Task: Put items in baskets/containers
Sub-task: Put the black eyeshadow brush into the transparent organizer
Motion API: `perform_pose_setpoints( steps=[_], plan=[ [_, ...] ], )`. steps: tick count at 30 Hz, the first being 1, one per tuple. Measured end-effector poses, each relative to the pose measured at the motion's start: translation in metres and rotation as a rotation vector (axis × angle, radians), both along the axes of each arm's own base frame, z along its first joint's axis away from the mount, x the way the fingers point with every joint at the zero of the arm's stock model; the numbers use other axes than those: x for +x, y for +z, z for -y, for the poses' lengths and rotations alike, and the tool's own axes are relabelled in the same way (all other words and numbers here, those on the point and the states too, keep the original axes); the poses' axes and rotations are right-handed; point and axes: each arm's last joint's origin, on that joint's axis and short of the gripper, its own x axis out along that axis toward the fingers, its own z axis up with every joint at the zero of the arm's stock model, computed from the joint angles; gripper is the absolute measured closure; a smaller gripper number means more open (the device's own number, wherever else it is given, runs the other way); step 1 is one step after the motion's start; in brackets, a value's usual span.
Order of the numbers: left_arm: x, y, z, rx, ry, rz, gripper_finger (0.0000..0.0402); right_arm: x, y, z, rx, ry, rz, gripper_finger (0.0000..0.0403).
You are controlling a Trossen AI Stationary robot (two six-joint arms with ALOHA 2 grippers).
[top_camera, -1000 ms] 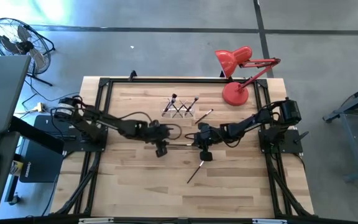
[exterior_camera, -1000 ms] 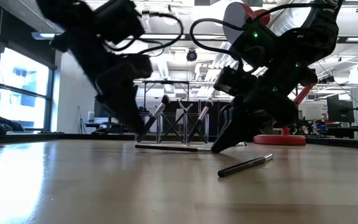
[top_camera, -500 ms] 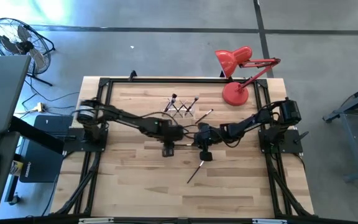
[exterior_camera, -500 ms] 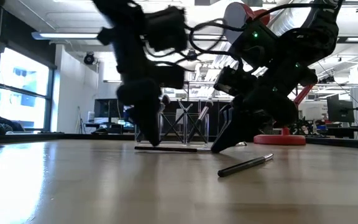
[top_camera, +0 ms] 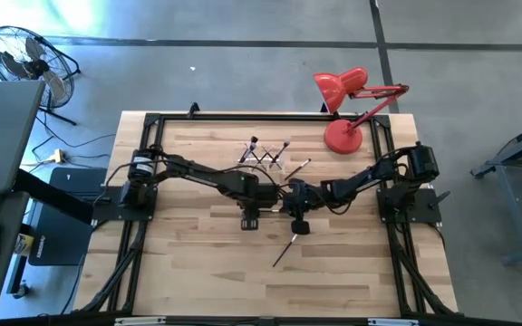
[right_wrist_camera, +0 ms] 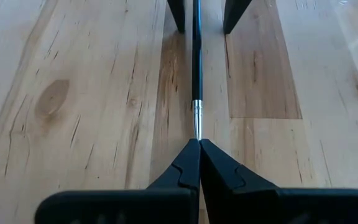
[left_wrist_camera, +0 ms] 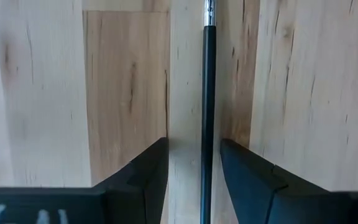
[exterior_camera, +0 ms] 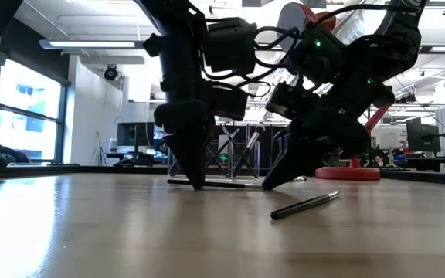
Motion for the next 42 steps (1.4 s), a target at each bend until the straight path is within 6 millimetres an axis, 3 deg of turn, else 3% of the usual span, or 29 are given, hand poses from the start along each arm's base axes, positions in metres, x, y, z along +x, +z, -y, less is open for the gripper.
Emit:
perform_pose_setpoints(
  steps=[5,13,21,29,35,39,42],
  plan=[
    [-0.004,-0.001,0.001,-0.019,-0.007,-0.05,0.0288,0.0,0.0,0.0,0.001,0.0,0.004,0.0403],
    [-0.007,-0.01,0.002,-0.066,0.002,-0.117,0.039,0.002,0.002,0.0,0.006,0.002,0.032,0.0403],
    [-0.008,-0.011,0.006,-0.04,0.032,-0.125,0.0394,0.002,0.009,0.0,0.009,-0.04,0.054,0.0396],
    [-0.006,-0.007,0.006,-0.058,0.118,-0.136,0.0397,-0.007,0.035,0.002,-0.003,-0.086,0.058,0.0341],
    [-0.005,-0.007,0.006,-0.061,0.207,-0.112,0.0398,-0.031,0.046,0.004,0.073,-0.243,-0.116,0.0311],
    [-0.009,-0.005,0.006,-0.079,0.242,-0.061,0.0398,-0.051,0.05,0.002,0.097,-0.31,-0.265,0.032],
    [-0.022,-0.008,0.005,-0.108,0.309,-0.003,0.0398,-0.063,0.052,-0.004,0.121,-0.328,-0.245,0.0333]
  ],
)
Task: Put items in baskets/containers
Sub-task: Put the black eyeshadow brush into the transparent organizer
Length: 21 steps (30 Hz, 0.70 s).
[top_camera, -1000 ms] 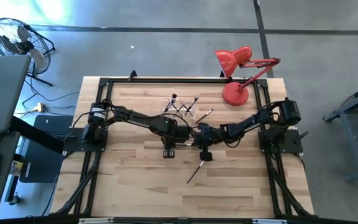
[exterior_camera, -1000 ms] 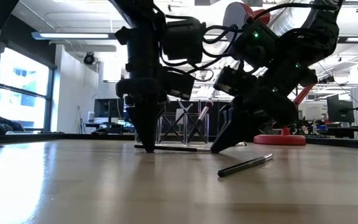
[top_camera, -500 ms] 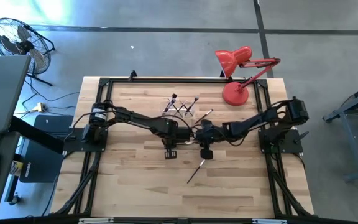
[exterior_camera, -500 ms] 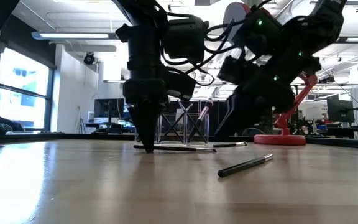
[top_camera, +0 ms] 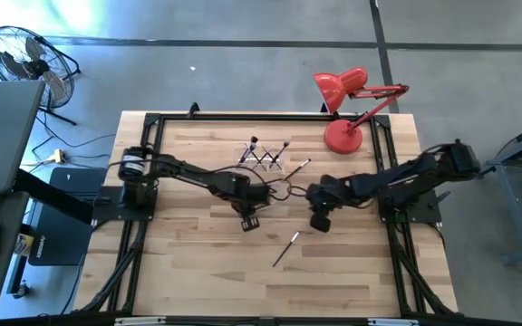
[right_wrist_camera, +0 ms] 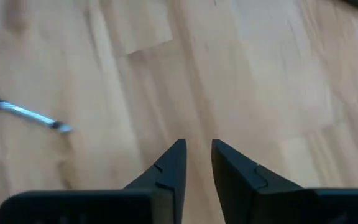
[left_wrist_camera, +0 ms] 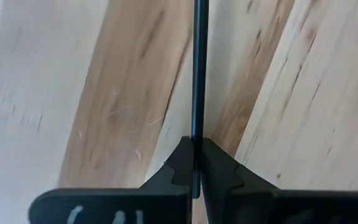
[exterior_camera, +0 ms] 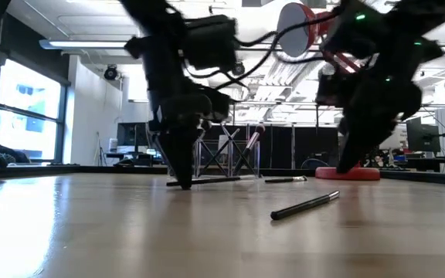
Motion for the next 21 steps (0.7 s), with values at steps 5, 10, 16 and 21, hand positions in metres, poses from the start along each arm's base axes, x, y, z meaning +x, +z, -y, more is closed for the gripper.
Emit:
perform_pose_setpoints(
  steps=[5,10,16,21],
  plan=[
    [-0.027,-0.001,-0.002,-0.071,0.152,0.198,0.0398,-0.025,-0.007,-0.009,0.14,-0.115,0.241,0.0358],
    [-0.029,0.013,-0.001,-0.2,0.273,0.556,0.0398,-0.044,-0.008,-0.009,0.297,-0.238,0.68,0.0372],
    [-0.014,0.042,-0.001,-0.299,0.305,0.818,0.0398,-0.043,0.008,-0.005,0.327,-0.302,0.936,0.0349],
    [-0.006,0.057,-0.001,-0.294,0.32,0.898,0.0398,-0.03,0.026,-0.004,0.32,-0.341,1.014,0.0306]
  ],
)
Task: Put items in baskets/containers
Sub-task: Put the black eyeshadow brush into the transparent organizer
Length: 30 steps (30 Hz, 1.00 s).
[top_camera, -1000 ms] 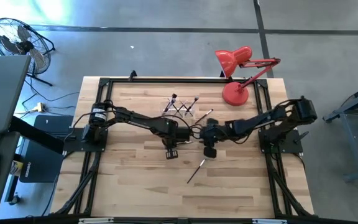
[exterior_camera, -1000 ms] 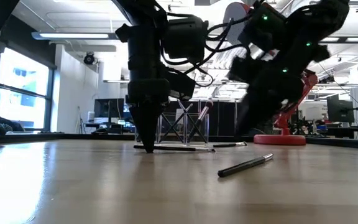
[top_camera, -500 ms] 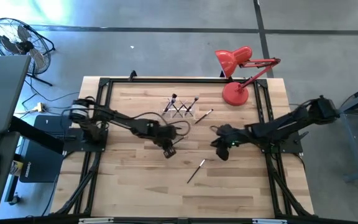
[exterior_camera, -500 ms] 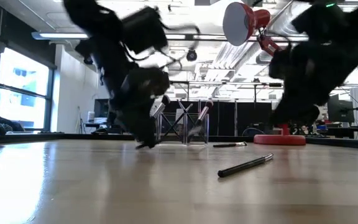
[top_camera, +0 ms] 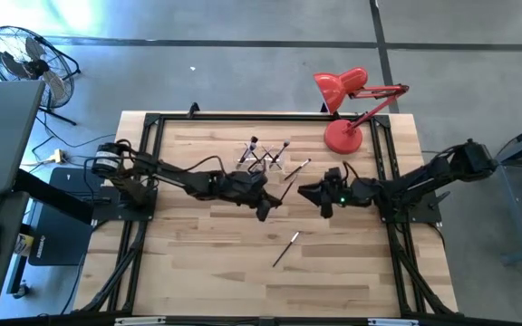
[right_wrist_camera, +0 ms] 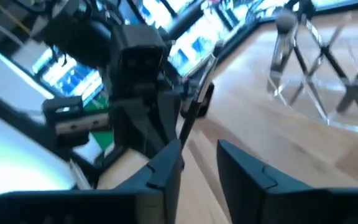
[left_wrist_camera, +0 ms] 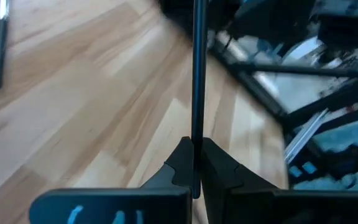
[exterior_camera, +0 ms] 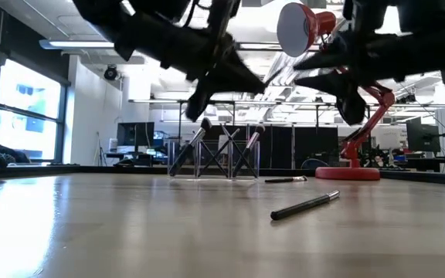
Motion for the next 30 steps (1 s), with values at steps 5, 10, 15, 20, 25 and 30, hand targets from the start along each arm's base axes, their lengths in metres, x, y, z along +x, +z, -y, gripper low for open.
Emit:
perform_pose_setpoints(
  steps=[5,10,15,20,25,30],
  plan=[
    [0.007,0.015,0.0,-0.037,0.016,0.052,0.0394,0.009,0.016,-0.001,0.023,-0.019,0.073,0.0269],
    [0.013,0.027,0.001,-0.045,0.018,0.091,0.0395,0.014,0.026,-0.001,0.029,-0.022,0.106,0.0256],
    [0.016,0.036,0.001,-0.048,0.014,0.118,0.0396,0.019,0.034,0.004,0.047,-0.044,0.138,0.0258],
    [0.017,0.04,0.001,-0.053,0.011,0.134,0.0396,0.023,0.042,0.006,0.053,-0.052,0.173,0.0258],
    [0.017,0.04,0.001,-0.053,0.011,0.133,0.0396,0.024,0.045,0.006,0.057,-0.053,0.192,0.0262],
    [0.017,0.04,0.001,-0.053,0.012,0.133,0.0396,0.024,0.045,0.006,0.034,-0.061,0.188,0.0309]
  ],
)
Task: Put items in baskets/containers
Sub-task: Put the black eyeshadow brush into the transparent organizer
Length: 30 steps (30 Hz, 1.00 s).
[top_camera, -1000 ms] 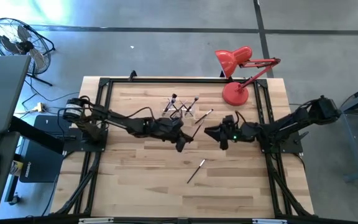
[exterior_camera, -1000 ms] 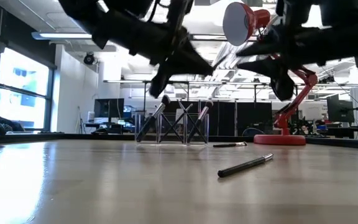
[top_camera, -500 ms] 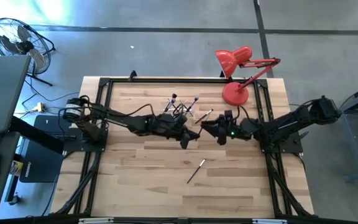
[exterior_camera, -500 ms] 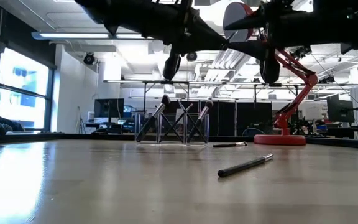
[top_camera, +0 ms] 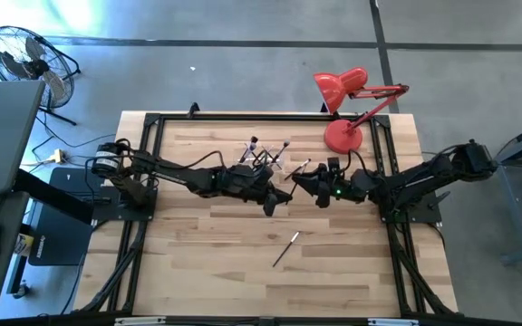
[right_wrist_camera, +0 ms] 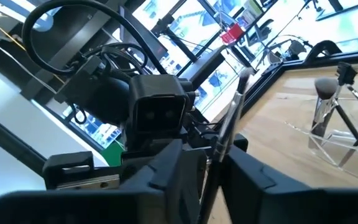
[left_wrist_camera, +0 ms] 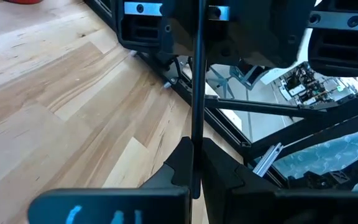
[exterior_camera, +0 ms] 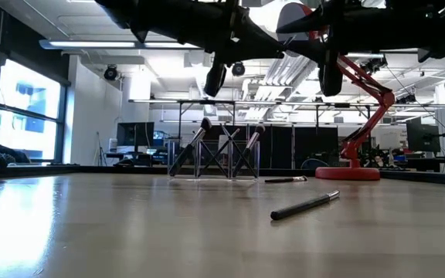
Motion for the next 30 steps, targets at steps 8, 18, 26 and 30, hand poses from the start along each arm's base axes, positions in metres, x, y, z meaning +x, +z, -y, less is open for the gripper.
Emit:
perform_pose_setpoints(
  steps=[8,18,26,30],
  plan=[
    [0.0,0.0,0.0,0.041,-0.026,-0.003,0.0387,0.0,-0.001,-0.001,-0.068,0.013,-0.022,0.038],
    [-0.002,-0.008,-0.004,0.063,0.043,-0.084,0.0287,0.0,-0.005,0.0,-0.096,-0.008,-0.079,0.0381],
    [-0.027,0.005,-0.044,0.118,-0.062,-0.24,0.0261,0.0,-0.011,0.003,-0.131,-0.107,-0.152,0.0391],
    [-0.056,0.019,-0.063,0.22,-0.048,-0.357,0.026,0.005,-0.009,0.005,-0.143,-0.208,-0.199,0.0387]
  ],
)
